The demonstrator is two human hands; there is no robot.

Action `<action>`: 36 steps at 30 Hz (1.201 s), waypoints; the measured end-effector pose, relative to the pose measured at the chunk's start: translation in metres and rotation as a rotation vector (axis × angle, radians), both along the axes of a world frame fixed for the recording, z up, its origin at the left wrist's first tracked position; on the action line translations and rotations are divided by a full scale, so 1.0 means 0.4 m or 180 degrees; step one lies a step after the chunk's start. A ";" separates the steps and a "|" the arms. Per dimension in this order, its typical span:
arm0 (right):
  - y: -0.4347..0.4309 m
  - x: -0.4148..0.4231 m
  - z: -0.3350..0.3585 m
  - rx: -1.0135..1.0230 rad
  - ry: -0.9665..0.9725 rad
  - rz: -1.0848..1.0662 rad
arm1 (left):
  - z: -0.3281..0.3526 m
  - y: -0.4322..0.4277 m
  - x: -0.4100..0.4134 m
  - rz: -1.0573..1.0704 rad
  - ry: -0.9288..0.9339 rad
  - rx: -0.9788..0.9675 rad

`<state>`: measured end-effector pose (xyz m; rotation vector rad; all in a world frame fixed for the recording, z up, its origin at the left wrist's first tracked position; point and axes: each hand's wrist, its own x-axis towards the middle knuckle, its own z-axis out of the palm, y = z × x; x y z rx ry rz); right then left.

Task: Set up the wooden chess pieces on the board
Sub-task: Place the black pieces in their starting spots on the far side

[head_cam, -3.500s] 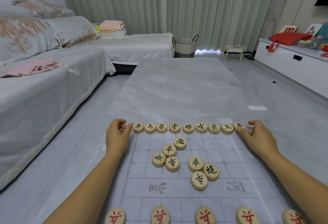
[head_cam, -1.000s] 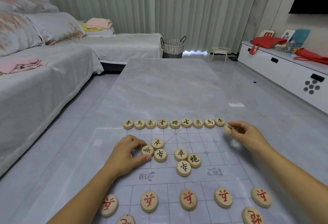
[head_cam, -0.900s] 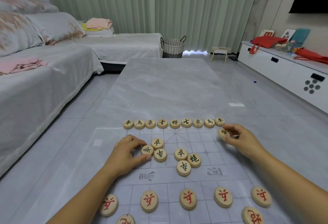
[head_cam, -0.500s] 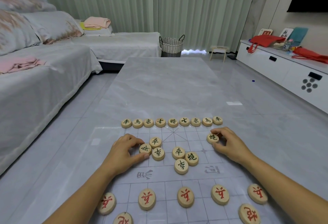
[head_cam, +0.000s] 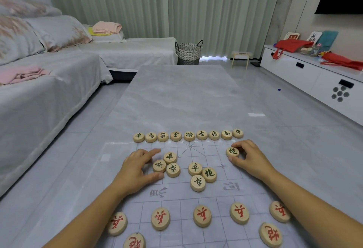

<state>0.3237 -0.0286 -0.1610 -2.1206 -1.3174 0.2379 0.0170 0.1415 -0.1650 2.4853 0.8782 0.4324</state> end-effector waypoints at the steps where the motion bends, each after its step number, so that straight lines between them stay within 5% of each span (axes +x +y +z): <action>1: 0.000 -0.001 0.001 0.0011 0.0006 -0.0008 | 0.001 -0.001 0.001 -0.0017 0.0109 0.0073; 8: -0.001 -0.009 0.005 0.0125 0.0137 -0.0060 | 0.075 -0.022 0.055 -0.0257 0.1063 0.0072; 14: -0.002 -0.011 0.007 0.0179 0.0227 -0.0057 | 0.094 -0.110 0.116 -0.0381 0.0783 -0.0152; 18: -0.002 -0.012 0.009 0.0188 0.0271 -0.0042 | 0.093 -0.111 0.154 0.0405 0.0429 0.0210; 22: -0.002 -0.010 0.007 0.0185 0.0274 -0.0038 | 0.097 -0.115 0.179 0.0303 0.0600 -0.0390; 32: -0.002 -0.011 0.005 0.0236 0.0283 -0.0027 | 0.110 -0.249 0.302 -0.0320 0.1300 0.0790; 36: -0.001 -0.007 0.004 0.0196 0.0264 -0.0018 | 0.108 -0.248 0.312 -0.0190 0.0967 0.0507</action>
